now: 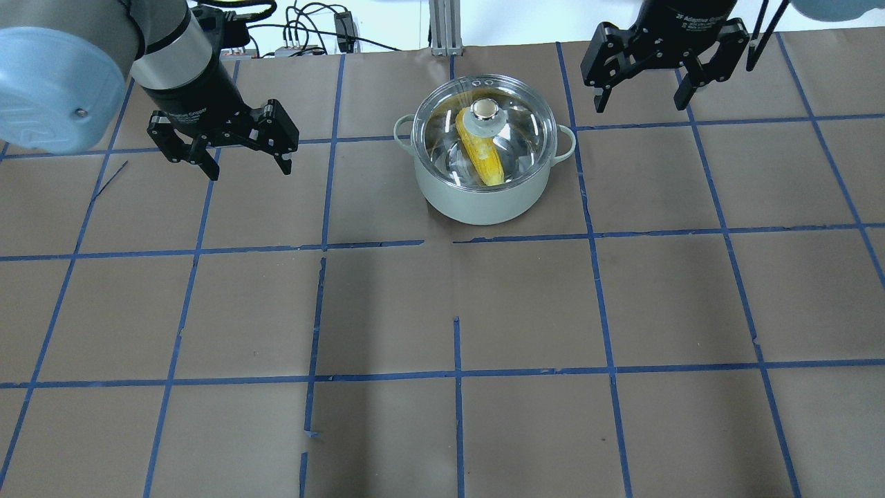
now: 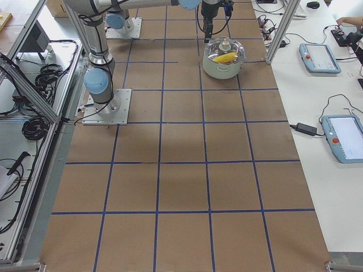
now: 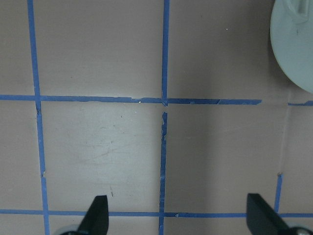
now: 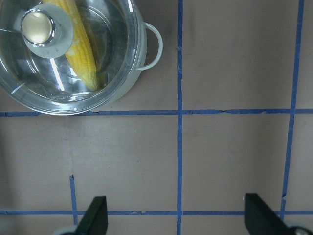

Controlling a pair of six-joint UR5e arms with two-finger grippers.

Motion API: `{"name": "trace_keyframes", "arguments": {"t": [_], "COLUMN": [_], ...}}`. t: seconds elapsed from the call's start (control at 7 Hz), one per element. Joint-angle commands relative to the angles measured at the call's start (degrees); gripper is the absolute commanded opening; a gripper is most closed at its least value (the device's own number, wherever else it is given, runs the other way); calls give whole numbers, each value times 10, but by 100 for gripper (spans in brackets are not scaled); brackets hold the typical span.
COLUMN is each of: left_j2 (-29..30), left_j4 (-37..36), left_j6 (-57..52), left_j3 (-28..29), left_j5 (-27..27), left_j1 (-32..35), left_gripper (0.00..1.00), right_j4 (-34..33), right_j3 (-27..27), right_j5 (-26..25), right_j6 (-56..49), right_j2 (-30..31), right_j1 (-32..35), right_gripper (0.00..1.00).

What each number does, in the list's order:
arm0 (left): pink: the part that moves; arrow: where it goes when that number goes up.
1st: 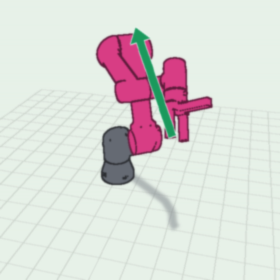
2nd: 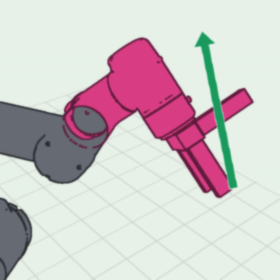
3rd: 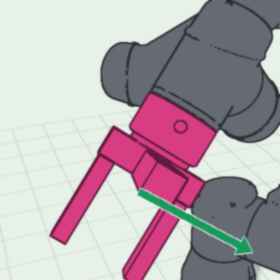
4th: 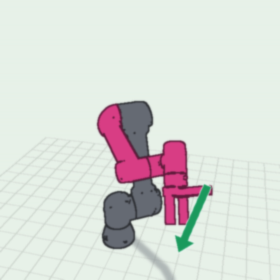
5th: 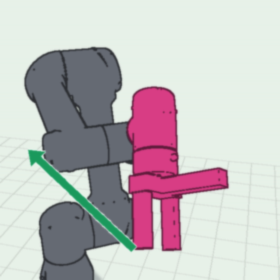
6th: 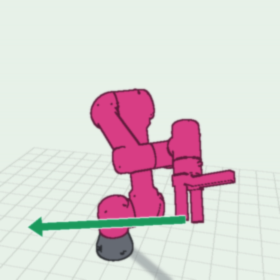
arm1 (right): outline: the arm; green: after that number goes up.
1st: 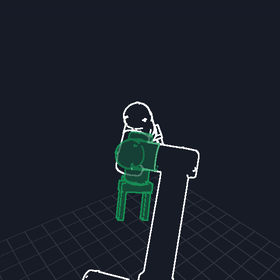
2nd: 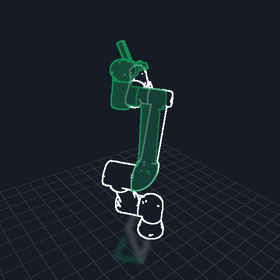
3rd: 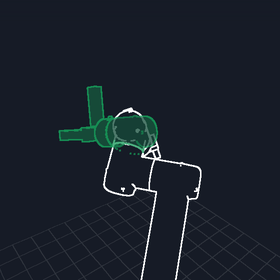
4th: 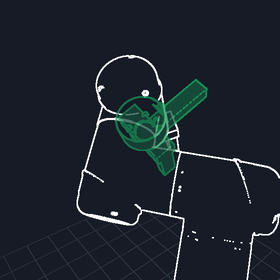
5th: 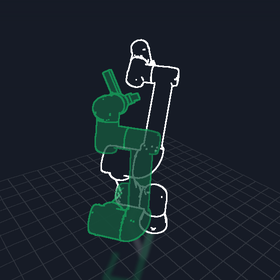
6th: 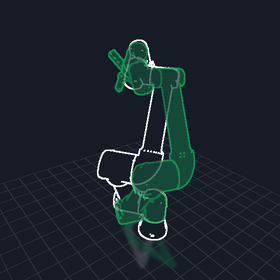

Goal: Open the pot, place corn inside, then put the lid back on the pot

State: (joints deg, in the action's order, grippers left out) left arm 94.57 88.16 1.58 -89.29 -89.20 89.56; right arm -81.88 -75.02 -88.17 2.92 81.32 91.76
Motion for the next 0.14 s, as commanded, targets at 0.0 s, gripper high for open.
{"name": "trace_keyframes", "arguments": {"t": [0.0], "left_j2": [0], "left_j4": [0], "left_j6": [0], "left_j3": [0], "left_j5": [1], "left_j1": [0], "left_gripper": [100], "right_j4": [24], "right_j3": [16], "right_j5": [0], "right_j6": [10], "right_j2": [-10], "right_j1": [6], "right_gripper": [100]}}
